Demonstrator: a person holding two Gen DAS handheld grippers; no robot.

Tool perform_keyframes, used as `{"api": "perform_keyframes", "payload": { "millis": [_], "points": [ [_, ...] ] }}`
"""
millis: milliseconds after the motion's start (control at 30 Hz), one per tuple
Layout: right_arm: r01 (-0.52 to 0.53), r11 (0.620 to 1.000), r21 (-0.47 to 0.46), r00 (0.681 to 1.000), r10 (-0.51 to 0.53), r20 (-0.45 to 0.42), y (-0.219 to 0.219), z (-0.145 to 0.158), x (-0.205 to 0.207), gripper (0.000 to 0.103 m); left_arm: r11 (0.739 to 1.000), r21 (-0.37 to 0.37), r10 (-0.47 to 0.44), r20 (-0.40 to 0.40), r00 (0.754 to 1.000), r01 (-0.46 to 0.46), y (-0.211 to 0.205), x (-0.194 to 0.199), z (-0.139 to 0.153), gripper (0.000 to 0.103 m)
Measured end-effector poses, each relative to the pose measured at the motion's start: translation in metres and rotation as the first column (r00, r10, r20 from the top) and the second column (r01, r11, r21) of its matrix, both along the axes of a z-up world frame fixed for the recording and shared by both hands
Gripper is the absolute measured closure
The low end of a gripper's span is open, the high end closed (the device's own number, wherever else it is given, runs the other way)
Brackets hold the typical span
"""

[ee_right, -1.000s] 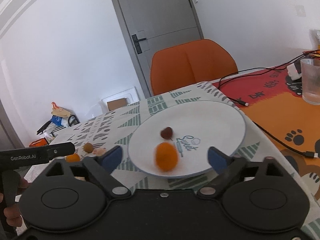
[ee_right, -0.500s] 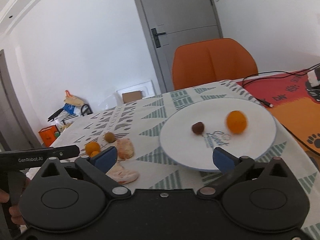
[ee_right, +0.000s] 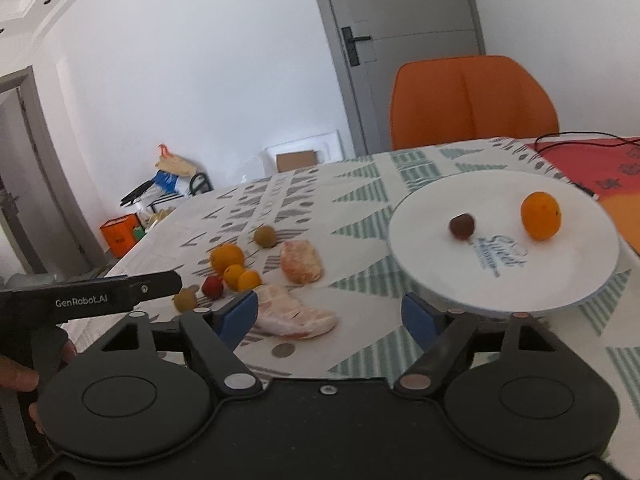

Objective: Organize fruits
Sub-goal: 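Move both tools back over the fruit cluster, then grasp the pink pomelo segment with the right tool while the left tool grasps the brown kiwi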

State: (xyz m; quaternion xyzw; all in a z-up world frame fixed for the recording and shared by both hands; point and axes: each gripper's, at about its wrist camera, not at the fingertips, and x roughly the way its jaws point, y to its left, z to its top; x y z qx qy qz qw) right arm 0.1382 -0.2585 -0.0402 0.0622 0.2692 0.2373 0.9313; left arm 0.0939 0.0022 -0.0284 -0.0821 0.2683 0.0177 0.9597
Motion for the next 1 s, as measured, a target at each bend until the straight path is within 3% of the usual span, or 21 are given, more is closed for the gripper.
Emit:
{"api": "perform_keyframes", "payload": {
  "millis": [267, 400, 567, 833, 933, 1000],
  "points": [
    [-0.074, 0.997, -0.005, 0.994, 0.074, -0.077, 0.019, -0.012, 0.002, 0.051, 1.000, -0.026, -0.004, -0.003, 1.000, 0.003, 0.006, 0.001, -0.005, 0.027],
    [-0.078, 0.997, -0.008, 0.991, 0.077, -0.111, 0.024, -0.019, 0.007, 0.051, 0.999, -0.031, -0.016, -0.018, 1.000, 0.015, 0.006, 0.004, -0.011, 0.030],
    [-0.085, 0.996, 0.002, 0.986, 0.084, -0.141, 0.028, -0.026, 0.016, 0.051, 0.999, -0.041, -0.020, -0.037, 0.999, 0.018, 0.007, 0.009, -0.018, 0.043],
    [-0.079, 0.997, -0.023, 0.990, 0.075, -0.120, 0.037, -0.027, 0.029, 0.048, 0.998, -0.053, -0.016, -0.063, 0.998, 0.013, 0.012, 0.019, -0.028, 0.053],
    [-0.083, 0.996, -0.034, 0.991, 0.078, -0.111, 0.042, -0.027, 0.033, 0.043, 0.998, -0.055, -0.017, -0.064, 0.998, 0.013, 0.012, 0.022, -0.031, 0.054],
    [-0.091, 0.995, -0.040, 0.991, 0.086, -0.107, 0.045, -0.027, 0.035, 0.034, 0.999, -0.053, -0.015, -0.060, 0.998, 0.011, 0.012, 0.023, -0.032, 0.058]
  ]
}}
